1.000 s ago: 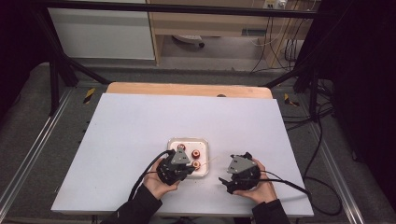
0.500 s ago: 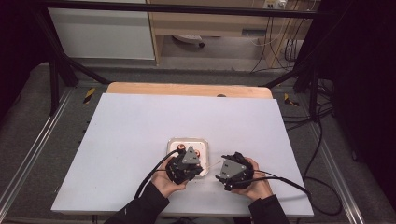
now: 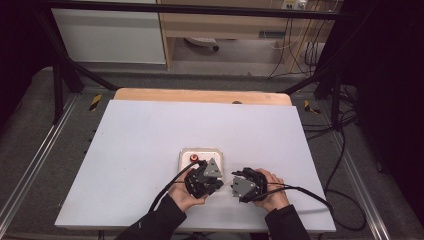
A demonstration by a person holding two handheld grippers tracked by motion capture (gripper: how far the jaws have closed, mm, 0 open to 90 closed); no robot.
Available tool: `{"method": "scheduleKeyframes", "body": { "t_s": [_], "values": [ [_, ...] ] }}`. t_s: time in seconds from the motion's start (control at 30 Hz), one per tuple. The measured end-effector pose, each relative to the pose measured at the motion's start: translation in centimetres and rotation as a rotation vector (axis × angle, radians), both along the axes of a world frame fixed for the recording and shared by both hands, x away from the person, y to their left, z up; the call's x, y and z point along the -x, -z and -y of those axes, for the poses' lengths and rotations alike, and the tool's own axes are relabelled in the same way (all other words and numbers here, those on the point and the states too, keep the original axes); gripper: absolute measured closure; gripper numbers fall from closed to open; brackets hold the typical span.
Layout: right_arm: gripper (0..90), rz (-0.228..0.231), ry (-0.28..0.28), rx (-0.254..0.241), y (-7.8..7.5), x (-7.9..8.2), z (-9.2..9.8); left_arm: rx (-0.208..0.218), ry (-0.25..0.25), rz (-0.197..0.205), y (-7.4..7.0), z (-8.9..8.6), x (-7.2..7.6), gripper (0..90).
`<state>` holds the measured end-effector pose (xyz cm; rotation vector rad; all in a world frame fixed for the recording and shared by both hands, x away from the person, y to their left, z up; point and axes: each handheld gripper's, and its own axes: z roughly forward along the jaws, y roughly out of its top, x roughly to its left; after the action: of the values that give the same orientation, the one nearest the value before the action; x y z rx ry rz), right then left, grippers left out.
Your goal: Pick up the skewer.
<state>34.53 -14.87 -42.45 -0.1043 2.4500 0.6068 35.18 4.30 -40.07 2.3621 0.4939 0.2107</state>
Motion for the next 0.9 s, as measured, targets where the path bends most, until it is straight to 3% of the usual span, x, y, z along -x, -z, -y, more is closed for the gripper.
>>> {"method": "scheduleKeyframes", "body": {
  "t_s": [0.2, 0.43, 0.5, 0.77, 0.9],
  "values": [
    [71.3, 0.017, -0.04, 0.044, 0.14, 0.0, 0.01, 0.0, 0.009, -0.004, 0.06, 0.26, 0.1, 88.3],
    [78.3, 0.046, -0.073, 0.081, 0.26, 0.09, 0.03, -0.007, 0.025, -0.002, 0.09, 0.49, 0.21, 88.4],
    [82.5, 0.06, -0.106, 0.105, 0.27, 0.17, 0.04, -0.006, 0.026, -0.005, 0.13, 0.53, 0.22, 88.4],
    [88.0, 0.092, -0.157, 0.176, 0.27, 0.43, -0.07, -0.007, 0.025, -0.007, 0.15, 0.49, 0.14, 88.3],
    [88.8, 0.1, -0.169, 0.179, 0.09, 0.42, -0.17, -0.013, 0.015, -0.015, 0.1, 0.26, -0.14, 87.4]
  ]
}}
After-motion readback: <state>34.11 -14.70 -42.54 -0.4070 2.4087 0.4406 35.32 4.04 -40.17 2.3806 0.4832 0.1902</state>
